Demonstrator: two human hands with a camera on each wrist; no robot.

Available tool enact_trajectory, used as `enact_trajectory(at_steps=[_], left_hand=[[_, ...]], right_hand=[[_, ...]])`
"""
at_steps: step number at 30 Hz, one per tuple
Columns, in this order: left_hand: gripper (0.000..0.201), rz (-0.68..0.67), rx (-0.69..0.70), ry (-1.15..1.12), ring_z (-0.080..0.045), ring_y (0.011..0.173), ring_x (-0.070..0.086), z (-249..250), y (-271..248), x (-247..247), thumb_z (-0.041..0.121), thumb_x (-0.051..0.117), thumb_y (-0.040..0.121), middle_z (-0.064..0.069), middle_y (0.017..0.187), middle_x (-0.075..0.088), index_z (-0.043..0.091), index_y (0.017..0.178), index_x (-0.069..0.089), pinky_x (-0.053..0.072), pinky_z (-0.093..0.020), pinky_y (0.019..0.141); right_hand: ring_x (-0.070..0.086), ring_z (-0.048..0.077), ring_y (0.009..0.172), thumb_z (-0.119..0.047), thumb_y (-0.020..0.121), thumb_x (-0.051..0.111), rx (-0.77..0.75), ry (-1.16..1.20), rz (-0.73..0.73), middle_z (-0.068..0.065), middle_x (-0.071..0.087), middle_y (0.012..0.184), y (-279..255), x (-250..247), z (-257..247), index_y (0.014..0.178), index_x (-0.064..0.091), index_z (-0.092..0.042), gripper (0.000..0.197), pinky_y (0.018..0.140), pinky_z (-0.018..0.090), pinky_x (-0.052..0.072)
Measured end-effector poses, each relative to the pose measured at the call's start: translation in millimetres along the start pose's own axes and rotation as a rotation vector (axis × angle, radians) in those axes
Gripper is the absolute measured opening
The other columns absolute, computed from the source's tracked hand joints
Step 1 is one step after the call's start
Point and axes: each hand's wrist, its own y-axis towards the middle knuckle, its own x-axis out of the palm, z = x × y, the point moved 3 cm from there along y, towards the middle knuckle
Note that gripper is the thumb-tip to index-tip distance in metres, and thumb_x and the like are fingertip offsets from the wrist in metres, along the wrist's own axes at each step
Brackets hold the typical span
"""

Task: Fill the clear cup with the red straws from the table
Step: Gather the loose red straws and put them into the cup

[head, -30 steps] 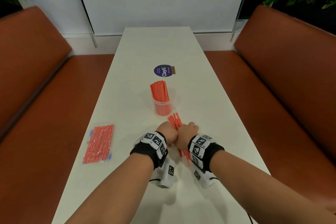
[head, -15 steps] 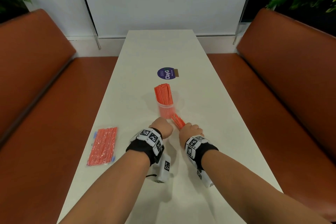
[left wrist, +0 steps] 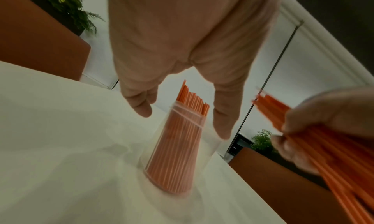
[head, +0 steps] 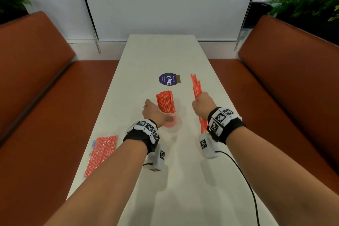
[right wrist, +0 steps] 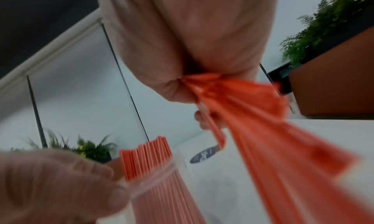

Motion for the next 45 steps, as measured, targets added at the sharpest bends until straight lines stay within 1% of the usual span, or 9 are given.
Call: enact_trajectory(at_steps=[4, 8, 15, 20, 29, 33, 36, 42, 45], left_hand=[[0.14, -0.077, 0.054, -0.163, -0.026, 0.14, 0.035, -1.9, 11.8, 12.3, 0.015, 0.092, 0.053, -0.009, 0.155, 0.026, 0.01, 0.151, -0.007, 0.035, -0.046, 0.113], [0.143, -0.124, 0.101, -0.245, -0.026, 0.135, 0.042, -1.4, 18.2, 23.0, 0.013, 0.092, 0.052, -0.008, 0.147, 0.039, 0.018, 0.151, -0.012, 0.036, -0.048, 0.112], [0.117, -0.081, 0.176, -0.261, -0.028, 0.108, 0.061, -6.1, 22.6, 29.8, 0.02, 0.086, 0.048, -0.005, 0.121, 0.057, 0.027, 0.141, 0.014, 0.049, -0.049, 0.098], [0.11, -0.136, 0.204, -0.29, -0.021, 0.115, 0.054, -7.1, 20.5, 32.1, 0.007, 0.086, 0.055, -0.003, 0.127, 0.051, 0.02, 0.142, 0.02, 0.048, -0.043, 0.1], [0.098, -0.086, 0.221, -0.353, -0.018, 0.108, 0.058, -9.4, 21.1, 36.0, 0.036, 0.09, 0.036, -0.006, 0.123, 0.05, 0.018, 0.12, 0.041, 0.053, -0.041, 0.093], [0.094, -0.094, 0.206, -0.377, -0.017, 0.104, 0.06, -10.6, 23.9, 37.5, 0.035, 0.091, 0.043, -0.003, 0.118, 0.056, 0.019, 0.121, 0.041, 0.053, -0.037, 0.088], [0.082, -0.088, 0.206, -0.384, -0.017, 0.103, 0.062, -10.9, 25.4, 37.8, 0.036, 0.089, 0.053, -0.001, 0.115, 0.06, 0.021, 0.12, 0.043, 0.054, -0.037, 0.088], [0.057, -0.086, 0.237, -0.388, -0.014, 0.099, 0.064, -9.3, 25.5, 39.6, 0.026, 0.078, 0.075, 0.002, 0.111, 0.061, 0.021, 0.121, 0.045, 0.052, -0.024, 0.082], [0.059, -0.162, 0.281, -0.394, -0.011, 0.1, 0.062, -4.2, 23.5, 41.5, 0.01, 0.078, 0.073, 0.005, 0.108, 0.06, 0.019, 0.12, 0.042, 0.05, -0.016, 0.076]], right_hand=[[0.048, 0.019, 0.069, -0.003, 0.091, 0.044, -0.113, 0.44, 0.018, 0.011, 0.048, 0.084, 15.6, -5.5, -22.9, 0.094, 0.039, -0.006, 0.007, 0.057, 0.031, 0.044], [0.04, 0.011, 0.06, -0.001, 0.094, 0.04, -0.221, 0.66, 0.074, 0.001, 0.04, 0.072, 20.0, -3.7, -46.7, 0.098, 0.035, -0.007, 0.009, 0.054, 0.026, 0.039], [0.041, 0.013, 0.063, -0.005, 0.096, 0.038, -0.289, 0.759, 0.129, 0.007, 0.044, 0.083, 34.0, 12.4, -58.9, 0.098, 0.034, -0.007, 0.006, 0.057, 0.028, 0.04], [0.042, 0.009, 0.065, -0.004, 0.094, 0.04, -0.321, 0.744, 0.091, -0.004, 0.044, 0.079, 32.5, 46.0, -45.2, 0.119, 0.036, -0.007, 0.025, 0.062, 0.025, 0.041], [0.049, 0.009, 0.072, 0.006, 0.083, 0.056, -0.34, 0.912, 0.058, -0.004, 0.048, 0.077, 32.9, 61.0, -36.5, 0.1, 0.046, -0.024, 0.036, 0.077, 0.028, 0.046], [0.049, 0.009, 0.066, -0.007, 0.084, 0.063, -0.346, 0.872, 0.086, -0.004, 0.052, 0.07, 33.3, 53.3, -37.4, 0.084, 0.056, -0.018, 0.013, 0.07, 0.024, 0.048], [0.047, 0.012, 0.064, -0.021, 0.088, 0.054, -0.234, 0.845, 0.143, -0.002, 0.054, 0.066, 43.0, 47.2, -32.4, 0.068, 0.059, -0.019, 0.021, 0.065, 0.03, 0.043], [0.058, 0.017, 0.099, -0.018, 0.096, 0.044, -0.296, 0.737, 0.01, 0.002, 0.065, 0.099, 39.7, 54.5, -32.7, 0.099, 0.064, -0.017, 0.021, 0.096, 0.036, 0.046], [0.053, 0.017, 0.113, -0.025, 0.098, 0.045, -0.518, 0.392, -0.064, 0.008, 0.059, 0.127, 30.2, 58.0, -45.0, 0.125, 0.057, -0.009, 0.033, 0.101, 0.03, 0.04]])
